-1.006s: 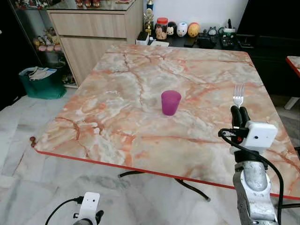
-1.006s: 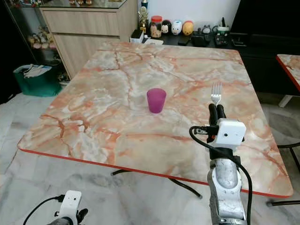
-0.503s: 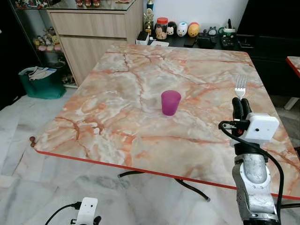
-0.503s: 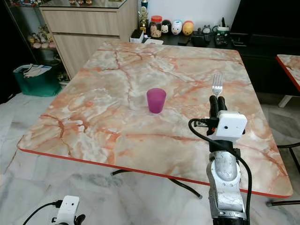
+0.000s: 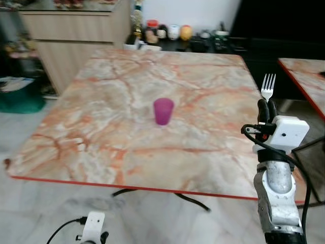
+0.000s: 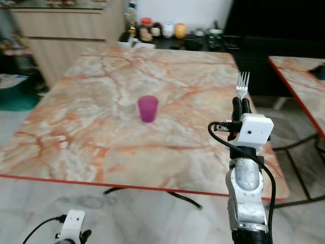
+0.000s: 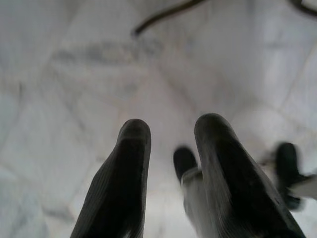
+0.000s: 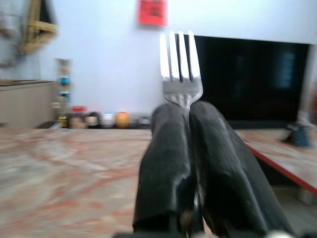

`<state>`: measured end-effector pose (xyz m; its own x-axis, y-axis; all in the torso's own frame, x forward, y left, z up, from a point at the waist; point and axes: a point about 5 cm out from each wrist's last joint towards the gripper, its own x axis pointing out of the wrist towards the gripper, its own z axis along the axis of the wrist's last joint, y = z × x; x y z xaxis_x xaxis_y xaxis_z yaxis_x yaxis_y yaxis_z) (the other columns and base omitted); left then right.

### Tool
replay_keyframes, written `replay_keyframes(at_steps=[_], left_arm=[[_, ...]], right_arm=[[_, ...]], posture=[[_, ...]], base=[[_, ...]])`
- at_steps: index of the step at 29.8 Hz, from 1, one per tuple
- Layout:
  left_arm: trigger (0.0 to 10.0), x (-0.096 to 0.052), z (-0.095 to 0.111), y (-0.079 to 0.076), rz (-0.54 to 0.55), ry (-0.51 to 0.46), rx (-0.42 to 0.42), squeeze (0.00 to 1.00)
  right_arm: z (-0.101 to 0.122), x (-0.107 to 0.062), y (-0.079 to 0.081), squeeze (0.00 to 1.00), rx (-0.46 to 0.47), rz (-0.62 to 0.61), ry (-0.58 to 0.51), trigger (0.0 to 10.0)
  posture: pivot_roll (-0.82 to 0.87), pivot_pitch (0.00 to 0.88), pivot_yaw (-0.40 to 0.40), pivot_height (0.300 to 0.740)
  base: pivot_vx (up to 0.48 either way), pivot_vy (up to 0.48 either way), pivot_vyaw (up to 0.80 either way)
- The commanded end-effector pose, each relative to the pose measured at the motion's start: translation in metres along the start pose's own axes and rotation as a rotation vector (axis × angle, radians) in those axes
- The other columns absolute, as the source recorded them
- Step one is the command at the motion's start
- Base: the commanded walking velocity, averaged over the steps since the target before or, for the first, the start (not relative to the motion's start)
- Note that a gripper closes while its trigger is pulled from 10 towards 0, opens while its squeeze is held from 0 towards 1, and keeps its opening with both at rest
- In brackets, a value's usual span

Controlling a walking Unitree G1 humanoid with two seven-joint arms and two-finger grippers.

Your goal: Setting the table

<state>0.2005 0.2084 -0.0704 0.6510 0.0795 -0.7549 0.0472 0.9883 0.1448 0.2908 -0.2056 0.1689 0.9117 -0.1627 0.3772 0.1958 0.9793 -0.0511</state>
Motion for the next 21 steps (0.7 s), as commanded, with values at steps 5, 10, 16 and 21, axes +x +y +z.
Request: replay_keyframes(at_steps=[5,10,16,21], left_arm=[[10.0,0.0013,0.0054,-0.0072,-0.009,-0.021,-0.005,0.00],[10.0,0.0016,0.0068,-0.0103,-0.013,-0.027,-0.008,0.00],[10.0,0.0015,0.0065,-0.0119,-0.013,-0.028,-0.009,0.00],[10.0,0.0015,0.0057,-0.0131,-0.020,-0.021,-0.003,0.00]], right_arm=[[0.0039,0.0016,-0.0020,0.00,-0.015,-0.002,-0.012,10.0],[0.0035,0.0034,-0.0020,0.00,-0.027,-0.003,-0.003,10.0],[0.0049,0.0051,0.0001,0.00,-0.028,0.006,-0.007,10.0],[0.0036,0.0024,0.0039,0.00,-0.026,0.017,0.002,10.0]], posture=[[0.00,0.000,-0.016,0.731],[0.00,0.000,-0.019,0.731],[-0.01,0.000,-0.015,0.731],[-0.01,0.000,-0.011,0.731]], base=[[0.000,-0.244,0.00],[0.000,-0.244,0.00],[0.000,-0.162,0.00],[0.000,-0.061,0.00]])
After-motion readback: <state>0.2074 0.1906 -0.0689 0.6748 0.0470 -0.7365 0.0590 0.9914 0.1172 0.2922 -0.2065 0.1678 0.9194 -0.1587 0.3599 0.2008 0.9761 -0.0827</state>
